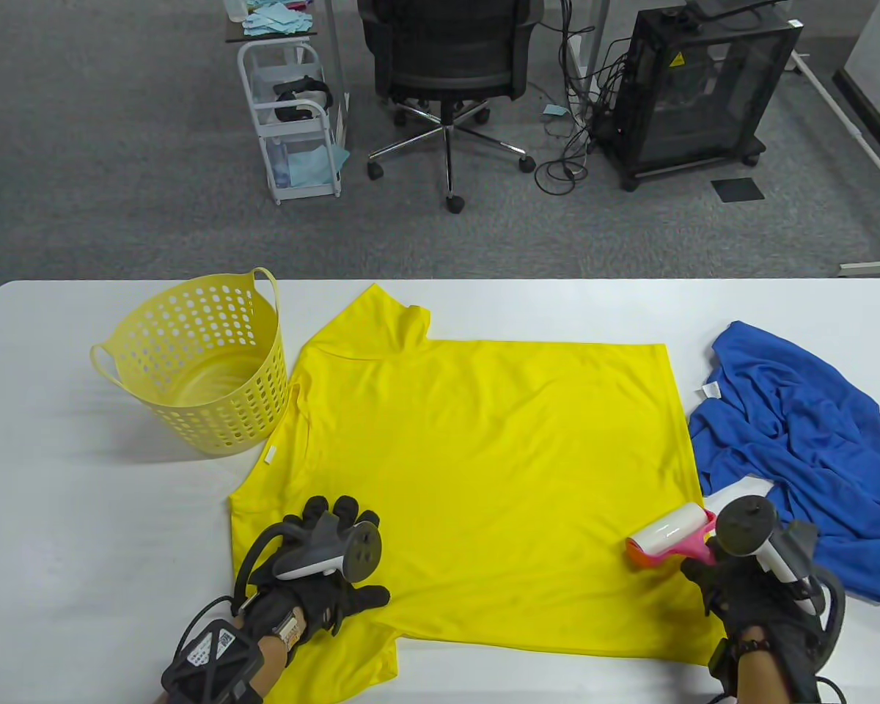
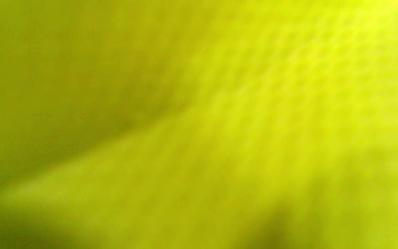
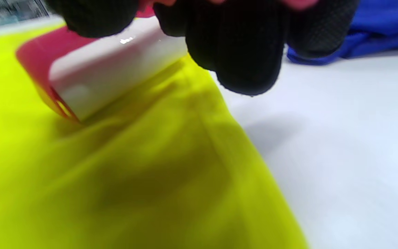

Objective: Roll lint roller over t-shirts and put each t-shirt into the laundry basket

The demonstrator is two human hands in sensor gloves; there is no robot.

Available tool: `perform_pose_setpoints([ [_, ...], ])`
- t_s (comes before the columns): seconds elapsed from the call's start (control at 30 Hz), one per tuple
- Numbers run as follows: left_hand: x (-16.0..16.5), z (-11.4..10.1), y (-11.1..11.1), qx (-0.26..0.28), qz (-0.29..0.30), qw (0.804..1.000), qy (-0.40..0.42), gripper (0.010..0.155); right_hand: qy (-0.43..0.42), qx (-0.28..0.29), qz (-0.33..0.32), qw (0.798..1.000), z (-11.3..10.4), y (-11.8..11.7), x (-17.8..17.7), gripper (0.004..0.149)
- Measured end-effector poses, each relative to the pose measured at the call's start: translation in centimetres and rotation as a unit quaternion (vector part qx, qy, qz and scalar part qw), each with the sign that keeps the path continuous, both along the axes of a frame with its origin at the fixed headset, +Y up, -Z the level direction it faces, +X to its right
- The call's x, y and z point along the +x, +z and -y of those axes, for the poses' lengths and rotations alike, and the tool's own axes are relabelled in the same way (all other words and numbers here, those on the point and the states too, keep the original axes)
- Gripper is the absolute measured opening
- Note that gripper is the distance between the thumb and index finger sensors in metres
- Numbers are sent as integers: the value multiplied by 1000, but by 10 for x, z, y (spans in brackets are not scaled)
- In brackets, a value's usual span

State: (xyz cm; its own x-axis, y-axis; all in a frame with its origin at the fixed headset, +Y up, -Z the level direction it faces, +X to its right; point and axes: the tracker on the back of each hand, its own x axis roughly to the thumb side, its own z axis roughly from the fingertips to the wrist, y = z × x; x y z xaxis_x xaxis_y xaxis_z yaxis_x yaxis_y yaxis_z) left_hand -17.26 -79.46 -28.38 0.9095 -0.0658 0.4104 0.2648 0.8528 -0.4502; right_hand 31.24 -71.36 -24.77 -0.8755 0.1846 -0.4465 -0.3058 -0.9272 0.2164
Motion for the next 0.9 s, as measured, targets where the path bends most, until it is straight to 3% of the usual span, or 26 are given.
perform_pose_setpoints([
  [0.13, 0, 0, 0, 2, 1, 1000, 2, 100, -67, 121, 97, 986, 8, 0, 9, 61],
  [0.2, 0, 0, 0, 3, 0, 1000, 3, 100, -49, 166, 136, 976, 14, 4, 15, 62],
  [0.3, 0, 1, 0, 5, 2, 1000, 3, 99, 8, 152, 156, 976, 13, 13, 32, 62],
  [0.47, 0, 1, -1, 5, 4, 1000, 6, 99, -52, 150, 206, 966, 21, 24, 53, 63],
  [0.6, 0, 1, -1, 6, 4, 1000, 6, 99, -16, 78, 216, 973, 31, 24, 62, 63],
  [0.77, 0, 1, -1, 11, 6, 1000, 3, 99, 47, 27, 235, 970, 37, 23, 65, 65],
  [0.83, -1, 1, -1, 10, 6, 1000, 4, 99, 69, -39, 233, 969, 38, 21, 59, 67],
  [0.9, -1, 1, -1, 10, 5, 1000, 5, 99, 97, -35, 221, 970, 36, 21, 56, 68],
])
